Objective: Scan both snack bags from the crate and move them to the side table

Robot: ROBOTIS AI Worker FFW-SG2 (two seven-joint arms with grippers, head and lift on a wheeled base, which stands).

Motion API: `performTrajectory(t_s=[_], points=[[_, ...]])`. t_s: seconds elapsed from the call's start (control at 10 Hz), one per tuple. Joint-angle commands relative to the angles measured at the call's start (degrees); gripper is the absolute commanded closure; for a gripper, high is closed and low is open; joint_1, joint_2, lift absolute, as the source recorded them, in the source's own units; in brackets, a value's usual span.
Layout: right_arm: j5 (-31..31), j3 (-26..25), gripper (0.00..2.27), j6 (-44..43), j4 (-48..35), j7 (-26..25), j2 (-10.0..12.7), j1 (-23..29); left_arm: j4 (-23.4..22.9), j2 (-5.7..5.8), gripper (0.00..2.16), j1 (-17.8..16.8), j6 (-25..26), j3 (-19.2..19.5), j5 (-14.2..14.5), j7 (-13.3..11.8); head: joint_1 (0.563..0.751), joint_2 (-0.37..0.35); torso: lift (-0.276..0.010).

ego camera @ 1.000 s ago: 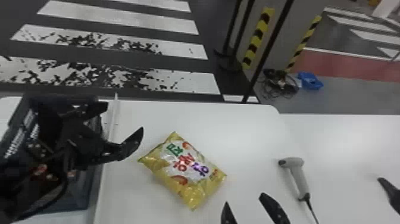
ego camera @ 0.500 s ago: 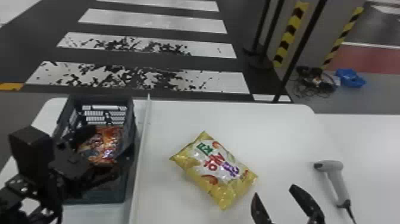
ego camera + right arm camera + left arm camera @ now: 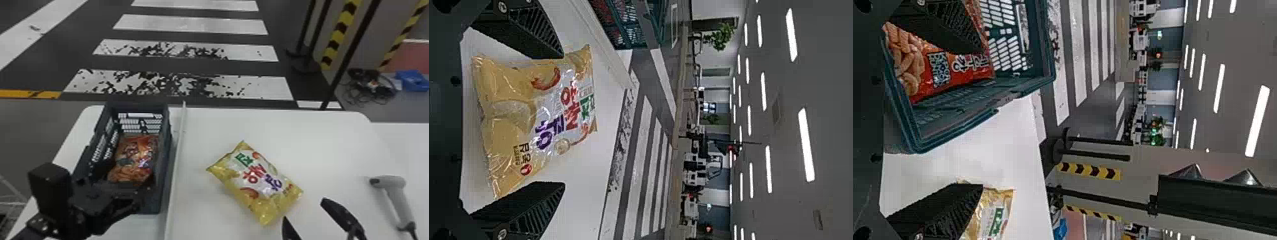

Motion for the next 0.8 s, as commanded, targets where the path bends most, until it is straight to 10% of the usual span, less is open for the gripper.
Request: performTrajectory(t_s=[0.0, 0.4, 0.7], points=[[4.6, 2.0, 0.08, 1.5, 0.4, 0.0, -0.6, -0.5, -0.3, -0.66, 0.04, 1.9, 0.0, 1.2, 0.1, -0.1, 0.695, -0.005, -0.095], [15.0, 7.0, 0.08, 0.6, 5.8, -2.2, -0.7, -3.4, -0.2, -0.66, 0.04, 5.2, 0.0, 3.5, 0.1, -0.5, 0.695, 0.087, -0.095], [27.4, 13.0, 0.08, 0.9, 8.4, -13.4, -3.1, -5.3, 0.1, 0.13, 0.04, 5.7, 0.0, 3.8, 0.5, -0.9, 0.695, 0.121, -0.095]])
